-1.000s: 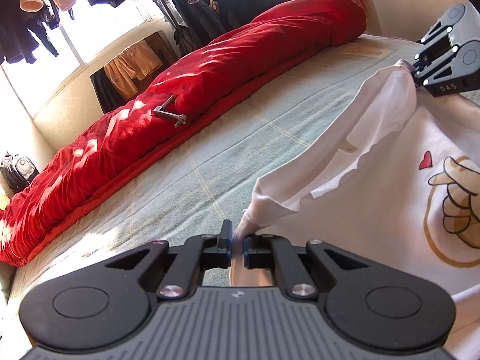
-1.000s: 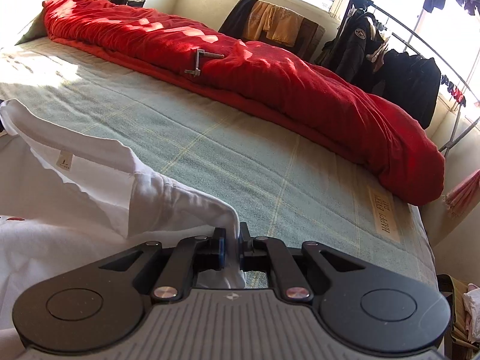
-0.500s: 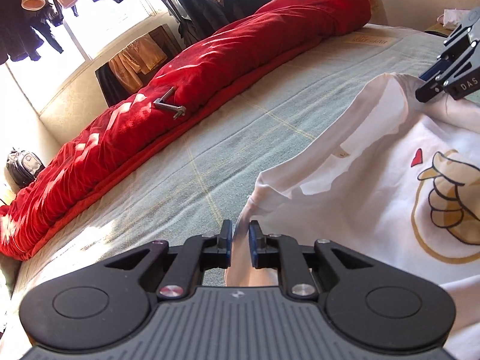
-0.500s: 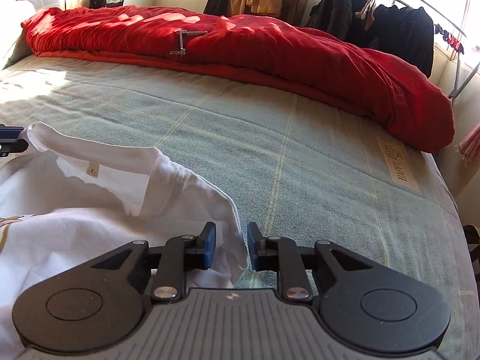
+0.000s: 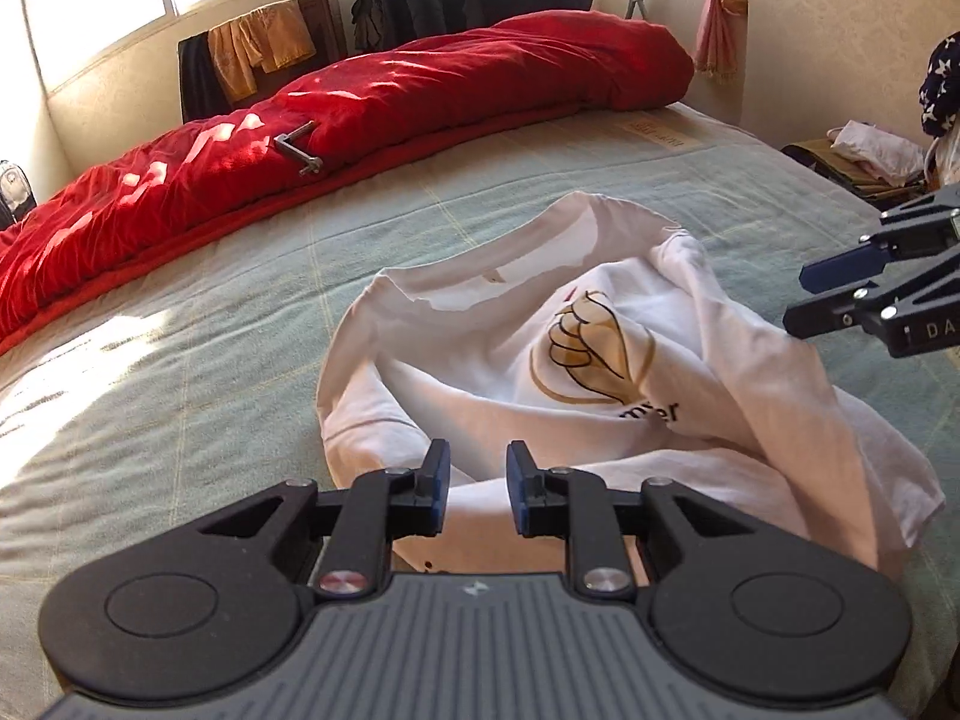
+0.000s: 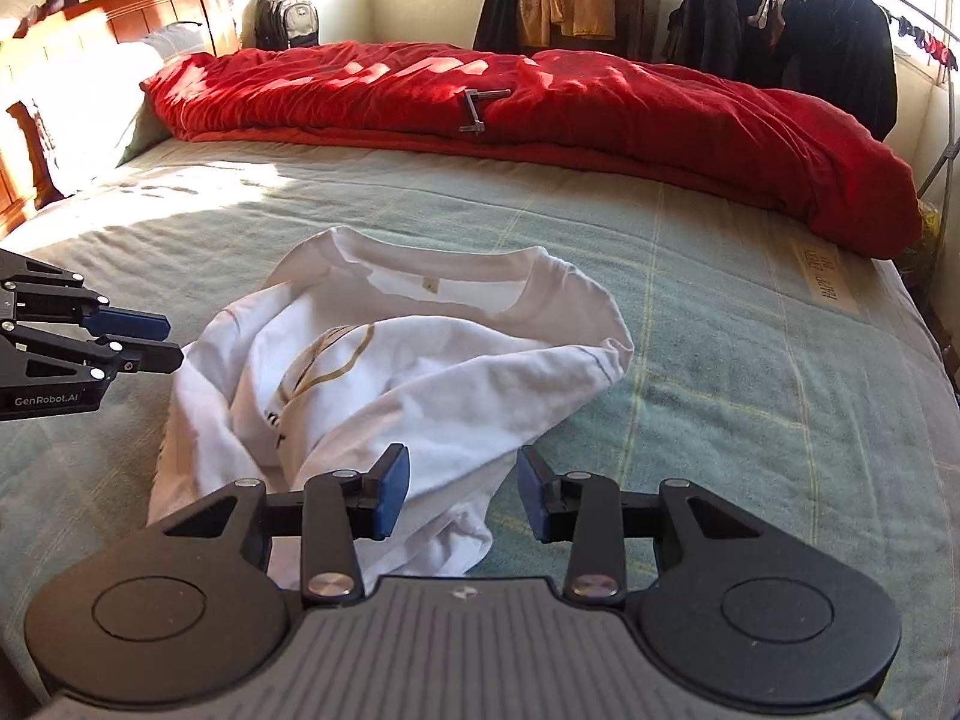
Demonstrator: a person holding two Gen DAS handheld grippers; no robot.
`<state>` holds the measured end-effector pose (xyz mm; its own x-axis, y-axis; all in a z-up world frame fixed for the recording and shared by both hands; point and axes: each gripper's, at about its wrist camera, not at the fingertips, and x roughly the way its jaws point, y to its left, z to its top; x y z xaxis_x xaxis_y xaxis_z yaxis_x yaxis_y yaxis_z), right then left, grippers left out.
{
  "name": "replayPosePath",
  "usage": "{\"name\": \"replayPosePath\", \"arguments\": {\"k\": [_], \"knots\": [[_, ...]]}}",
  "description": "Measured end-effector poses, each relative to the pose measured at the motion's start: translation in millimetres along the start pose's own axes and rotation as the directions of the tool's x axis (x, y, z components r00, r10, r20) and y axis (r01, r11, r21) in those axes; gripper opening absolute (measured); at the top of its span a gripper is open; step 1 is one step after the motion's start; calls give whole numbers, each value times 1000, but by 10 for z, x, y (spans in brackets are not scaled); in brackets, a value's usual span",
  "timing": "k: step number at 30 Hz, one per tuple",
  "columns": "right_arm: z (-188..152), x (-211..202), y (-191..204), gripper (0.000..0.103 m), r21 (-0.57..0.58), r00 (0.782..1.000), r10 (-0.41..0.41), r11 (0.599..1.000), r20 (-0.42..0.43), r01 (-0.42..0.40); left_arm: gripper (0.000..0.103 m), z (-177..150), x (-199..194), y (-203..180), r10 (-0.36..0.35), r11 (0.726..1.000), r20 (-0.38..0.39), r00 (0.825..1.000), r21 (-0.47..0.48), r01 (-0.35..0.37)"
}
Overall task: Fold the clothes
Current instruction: 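Grasp the T-shirt sleeve printed 'OH,YES!' with the left gripper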
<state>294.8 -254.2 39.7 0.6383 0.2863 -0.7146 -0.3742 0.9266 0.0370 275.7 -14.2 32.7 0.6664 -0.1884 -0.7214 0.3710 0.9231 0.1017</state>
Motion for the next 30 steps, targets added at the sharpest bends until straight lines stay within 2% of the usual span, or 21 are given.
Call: {"name": "replayPosePath", "arguments": {"k": [3,8,12,15,18,23,30], "knots": [[-231,-251,110,52,15,999,25,1000,23,-26,32,-206,-222,-53,-31,999,13,999,-45,31],[-645,-536,155,53,78,998,45,996,50,-48,34,-580,-451,-130,-96,988,9,995,-121,96],[-976,-701,241,53,117,995,40,992,94,-51,35,-848,-498,-183,-170,960,10,985,-222,167],[-1178,-792,308,56,175,989,59,981,134,-82,35,-996,-456,-150,-245,907,26,969,-346,239],[-1378,-847,361,58,245,982,89,961,169,-130,34,-1140,-364,-125,-322,833,52,945,-458,309],[-1620,-850,454,60,327,971,142,924,191,-199,34,-1249,-196,-80,-361,750,92,928,-563,347],[-1725,-802,410,62,365,972,154,907,176,-209,35,-1358,91,40,-402,637,142,905,-666,388]]}}
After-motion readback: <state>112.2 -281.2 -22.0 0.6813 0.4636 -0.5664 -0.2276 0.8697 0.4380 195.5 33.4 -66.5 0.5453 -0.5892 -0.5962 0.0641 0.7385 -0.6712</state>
